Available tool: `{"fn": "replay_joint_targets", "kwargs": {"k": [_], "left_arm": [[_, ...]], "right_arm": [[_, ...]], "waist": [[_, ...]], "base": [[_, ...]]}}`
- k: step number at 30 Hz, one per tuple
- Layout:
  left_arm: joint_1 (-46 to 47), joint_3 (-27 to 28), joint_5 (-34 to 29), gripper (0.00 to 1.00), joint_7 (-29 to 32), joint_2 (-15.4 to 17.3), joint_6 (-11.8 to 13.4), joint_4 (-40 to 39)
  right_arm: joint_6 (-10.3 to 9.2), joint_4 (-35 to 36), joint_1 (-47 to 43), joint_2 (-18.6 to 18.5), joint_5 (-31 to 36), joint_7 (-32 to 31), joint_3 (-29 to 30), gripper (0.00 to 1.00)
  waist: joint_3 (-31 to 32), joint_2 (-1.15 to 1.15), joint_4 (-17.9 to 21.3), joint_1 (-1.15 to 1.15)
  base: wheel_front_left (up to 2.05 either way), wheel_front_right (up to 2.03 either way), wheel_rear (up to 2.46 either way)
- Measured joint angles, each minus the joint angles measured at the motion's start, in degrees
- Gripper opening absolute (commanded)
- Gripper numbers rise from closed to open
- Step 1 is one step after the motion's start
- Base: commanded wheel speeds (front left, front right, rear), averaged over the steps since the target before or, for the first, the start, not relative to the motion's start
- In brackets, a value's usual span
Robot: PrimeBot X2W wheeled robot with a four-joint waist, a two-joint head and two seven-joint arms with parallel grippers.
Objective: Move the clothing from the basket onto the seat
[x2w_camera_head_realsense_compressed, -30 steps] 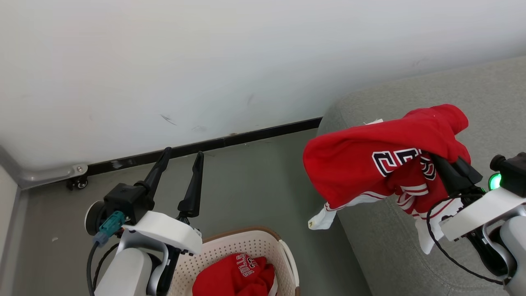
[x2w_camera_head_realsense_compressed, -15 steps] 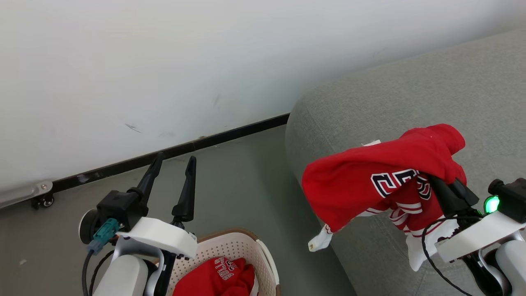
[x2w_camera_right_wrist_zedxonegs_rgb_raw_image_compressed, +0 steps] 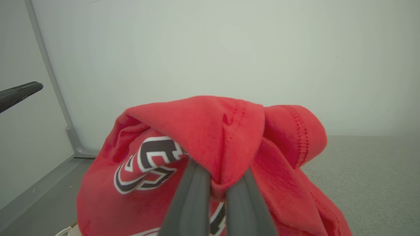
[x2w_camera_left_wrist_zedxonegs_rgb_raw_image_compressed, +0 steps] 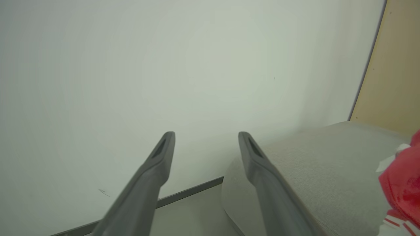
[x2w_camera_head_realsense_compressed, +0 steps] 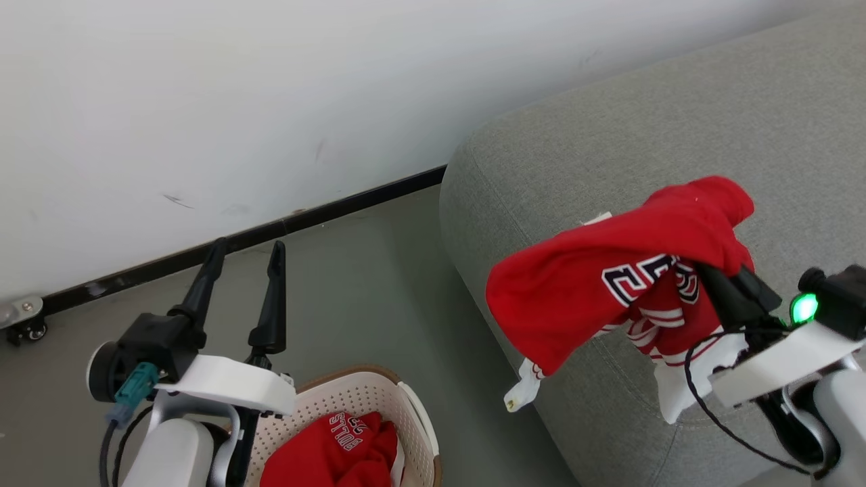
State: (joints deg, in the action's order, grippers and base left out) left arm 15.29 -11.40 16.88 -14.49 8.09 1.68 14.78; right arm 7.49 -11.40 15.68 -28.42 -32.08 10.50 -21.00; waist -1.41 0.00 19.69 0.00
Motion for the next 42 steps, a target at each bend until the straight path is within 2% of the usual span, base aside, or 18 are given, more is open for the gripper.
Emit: {"fn": "replay_joint_targets", "kwargs": {"k": [5,11,16,25,42], "left_arm": [[0.0,2.2,-0.5,1.0,0.0,1.2,1.4,-1.9],[-0.9,4.4,-1.0,1.0,-0.1,3.1,2.4,-3.9],[-2.2,5.3,-1.5,1.0,-0.2,4.5,3.2,-5.6],[-2.4,5.2,-2.6,1.0,-0.1,6.1,3.5,-8.2],[-0.5,4.5,-4.0,1.0,2.2,9.3,2.8,-14.0]], "right_arm": [[0.0,0.3,6.9,-0.6,-1.3,-2.4,0.3,0.0],[0.0,0.0,15.8,-4.1,-2.0,-5.9,0.3,0.0],[0.0,-1.9,22.0,-4.8,-5.0,-7.6,3.1,0.0],[0.0,-7.9,28.3,-6.8,-8.9,-9.6,8.8,0.0],[0.0,-17.6,35.2,-14.2,-9.4,-10.8,14.3,0.0]], "waist": [[-1.5,0.0,0.2,0.0],[-3.6,0.0,0.1,0.0],[-5.7,0.0,-0.3,0.0],[-9.9,0.0,-1.3,0.0],[-17.3,0.0,-3.9,0.0]], "base": [[0.0,0.0,0.0],[0.0,0.0,0.0],[0.0,0.0,0.0],[0.0,0.0,0.0],[0.0,0.0,0.0]]}}
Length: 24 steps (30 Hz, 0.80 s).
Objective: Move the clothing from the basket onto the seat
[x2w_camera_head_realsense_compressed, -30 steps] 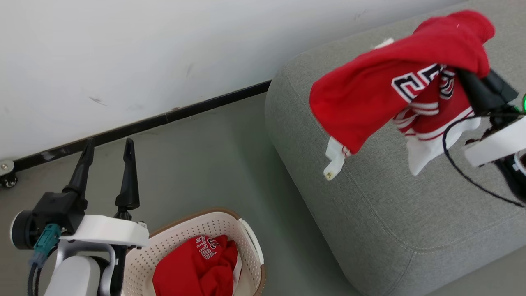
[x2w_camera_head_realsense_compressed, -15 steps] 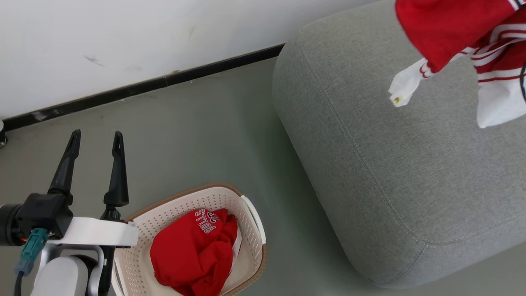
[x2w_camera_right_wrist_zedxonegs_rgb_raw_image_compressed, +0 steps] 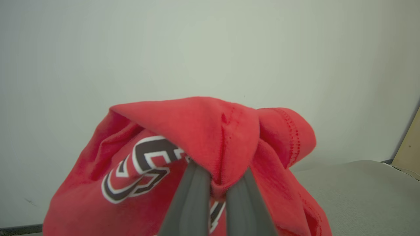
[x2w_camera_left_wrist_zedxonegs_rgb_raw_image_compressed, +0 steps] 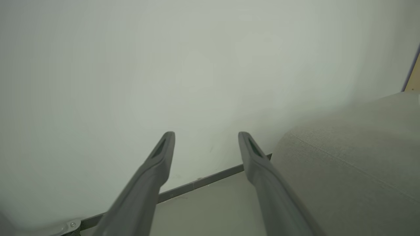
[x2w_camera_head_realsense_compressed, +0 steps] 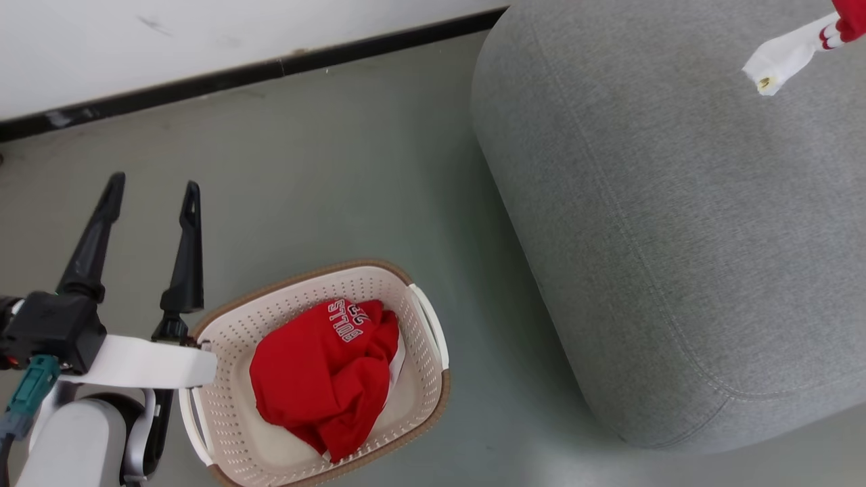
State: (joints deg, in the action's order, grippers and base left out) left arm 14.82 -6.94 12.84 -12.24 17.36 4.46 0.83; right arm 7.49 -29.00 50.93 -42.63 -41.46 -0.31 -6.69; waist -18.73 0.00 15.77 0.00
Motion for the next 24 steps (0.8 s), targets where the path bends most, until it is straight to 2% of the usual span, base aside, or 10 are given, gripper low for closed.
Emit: {"fn": "replay_joint_targets", "kwargs": {"k": [12,24], "left_arm": [[2.9,-0.6,-0.5,1.0,1.7,0.5,-0.5,-2.6],[4.7,-1.3,-1.5,1.0,3.6,1.4,-0.7,-3.9]], "right_arm": [[0.0,-4.7,1.0,0.0,-0.1,2.5,0.4,0.0],[0.0,-10.2,0.8,0.9,0.0,7.6,0.7,0.0]], "waist": [[-5.0,0.0,-1.3,0.0],[-9.3,0.0,-1.9,0.0]], "base": [[0.0,0.0,0.0],[0.0,0.0,0.0]]}}
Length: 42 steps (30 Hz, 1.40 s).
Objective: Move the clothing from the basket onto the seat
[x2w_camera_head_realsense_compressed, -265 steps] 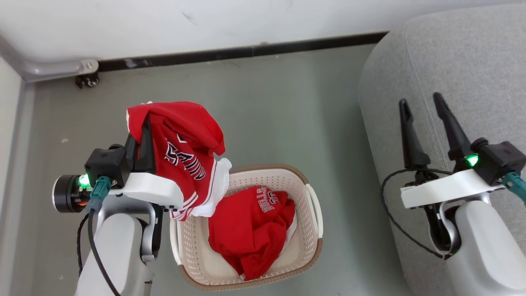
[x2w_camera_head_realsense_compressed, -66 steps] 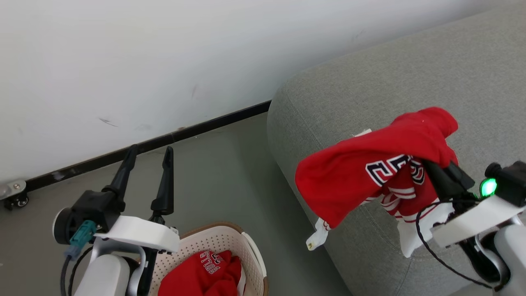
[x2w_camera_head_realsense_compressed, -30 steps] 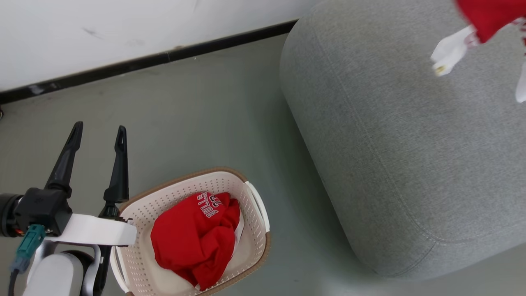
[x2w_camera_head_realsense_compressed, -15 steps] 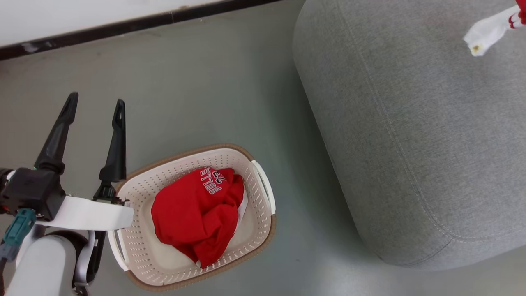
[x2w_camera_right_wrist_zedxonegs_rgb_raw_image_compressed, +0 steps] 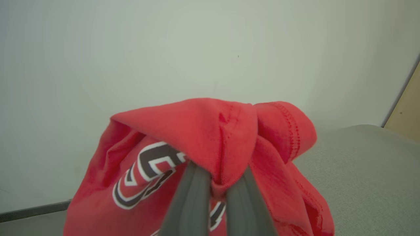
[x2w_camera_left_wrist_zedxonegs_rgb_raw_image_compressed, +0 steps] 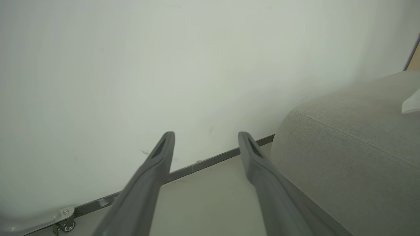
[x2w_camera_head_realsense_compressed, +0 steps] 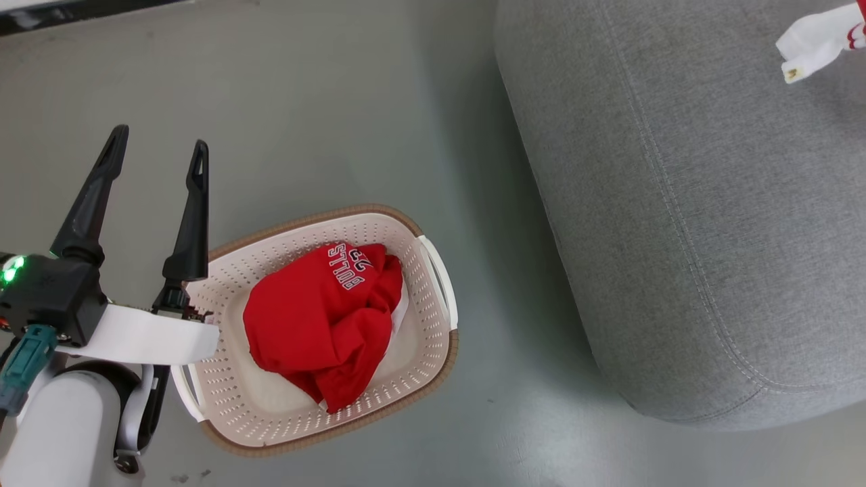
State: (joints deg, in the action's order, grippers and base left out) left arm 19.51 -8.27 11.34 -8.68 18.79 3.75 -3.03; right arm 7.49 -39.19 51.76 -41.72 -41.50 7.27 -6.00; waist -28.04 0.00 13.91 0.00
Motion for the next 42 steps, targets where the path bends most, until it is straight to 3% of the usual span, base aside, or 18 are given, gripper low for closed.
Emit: {"fn": "replay_joint_targets", "kwargs": {"k": [20,36,37,39,40,42], "left_arm": [[2.3,0.1,-1.1,1.0,1.7,1.3,-0.3,-1.1],[3.4,0.1,-1.5,1.0,1.9,1.4,-0.2,-1.4],[3.4,0.1,-1.5,1.0,1.9,1.2,-0.2,-1.3],[3.4,0.2,-1.5,1.0,1.6,1.0,-0.2,-1.2],[3.4,0.2,-1.5,1.0,1.6,0.9,-0.2,-1.0],[3.4,0.2,-1.5,1.0,1.2,0.8,-0.2,-0.9]], "right_arm": [[0.0,-15.0,-3.6,7.9,-3.5,4.1,3.6,0.0],[0.0,-20.7,-3.2,9.7,-3.3,3.3,1.9,0.0],[0.0,-20.9,-3.1,9.8,-3.3,3.3,1.9,0.18],[0.0,-21.4,-2.7,9.9,-3.3,3.3,1.8,0.41],[0.0,-21.8,-2.4,10.1,-3.3,3.3,1.8,0.45],[0.0,-22.0,-2.3,10.3,-3.3,3.3,1.7,1.0]], "waist": [[-5.4,0.0,1.0,0.0],[-6.8,0.0,1.4,0.0],[-6.8,0.0,1.4,0.0],[-6.7,0.0,1.3,0.0],[-6.7,0.0,1.3,0.0],[-6.6,0.0,1.3,0.0]], "base": [[0.0,0.0,0.0],[0.0,0.0,0.0],[0.0,0.0,0.0],[0.0,0.0,0.0],[0.0,0.0,0.0],[0.0,0.0,0.0]]}}
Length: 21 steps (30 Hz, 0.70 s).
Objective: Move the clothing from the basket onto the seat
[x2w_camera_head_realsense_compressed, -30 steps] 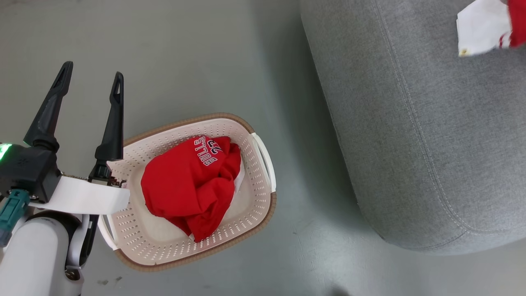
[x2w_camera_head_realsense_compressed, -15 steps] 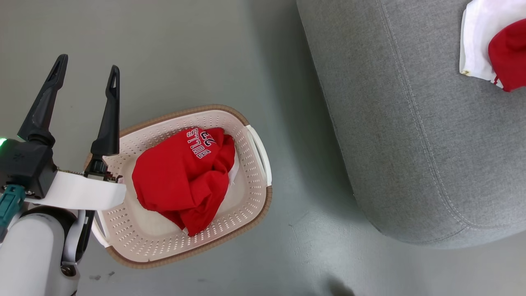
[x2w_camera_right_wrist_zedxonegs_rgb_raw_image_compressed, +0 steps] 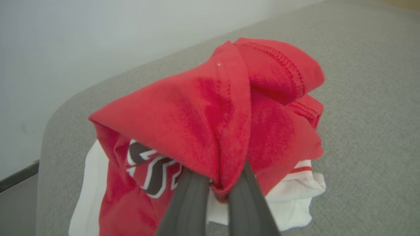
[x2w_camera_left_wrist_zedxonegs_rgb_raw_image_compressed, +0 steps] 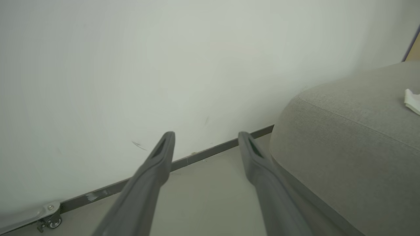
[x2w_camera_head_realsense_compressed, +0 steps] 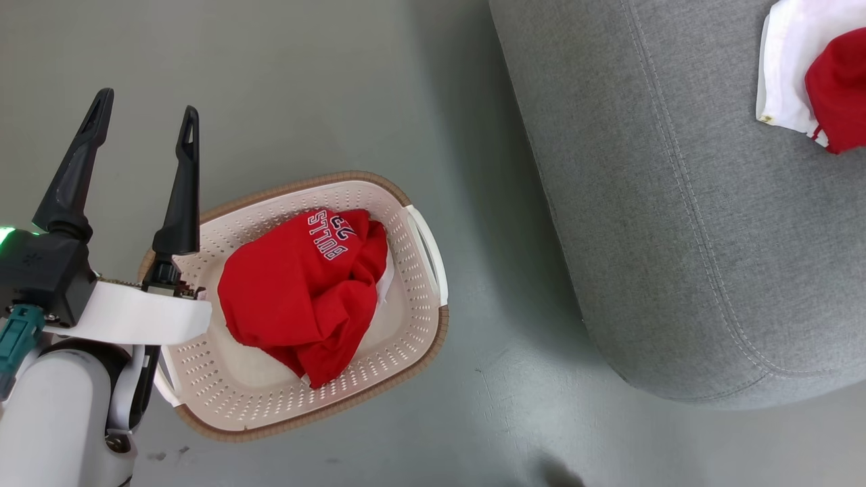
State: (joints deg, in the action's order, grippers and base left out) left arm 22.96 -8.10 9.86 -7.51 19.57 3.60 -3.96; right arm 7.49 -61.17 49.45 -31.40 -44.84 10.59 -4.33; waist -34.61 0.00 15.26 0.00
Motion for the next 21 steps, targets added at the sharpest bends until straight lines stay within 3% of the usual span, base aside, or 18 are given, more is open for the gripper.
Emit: {"fn": "replay_joint_targets", "kwargs": {"k": [21], "left_arm": [[0.7,0.1,1.1,1.0,-3.5,-2.4,1.0,3.8]], "right_arm": [[0.0,1.8,-4.0,1.7,-0.4,2.1,-2.2,1.0]], "waist": [[2.3,0.0,0.5,0.0]], "base": [[0.0,0.0,0.0]]}}
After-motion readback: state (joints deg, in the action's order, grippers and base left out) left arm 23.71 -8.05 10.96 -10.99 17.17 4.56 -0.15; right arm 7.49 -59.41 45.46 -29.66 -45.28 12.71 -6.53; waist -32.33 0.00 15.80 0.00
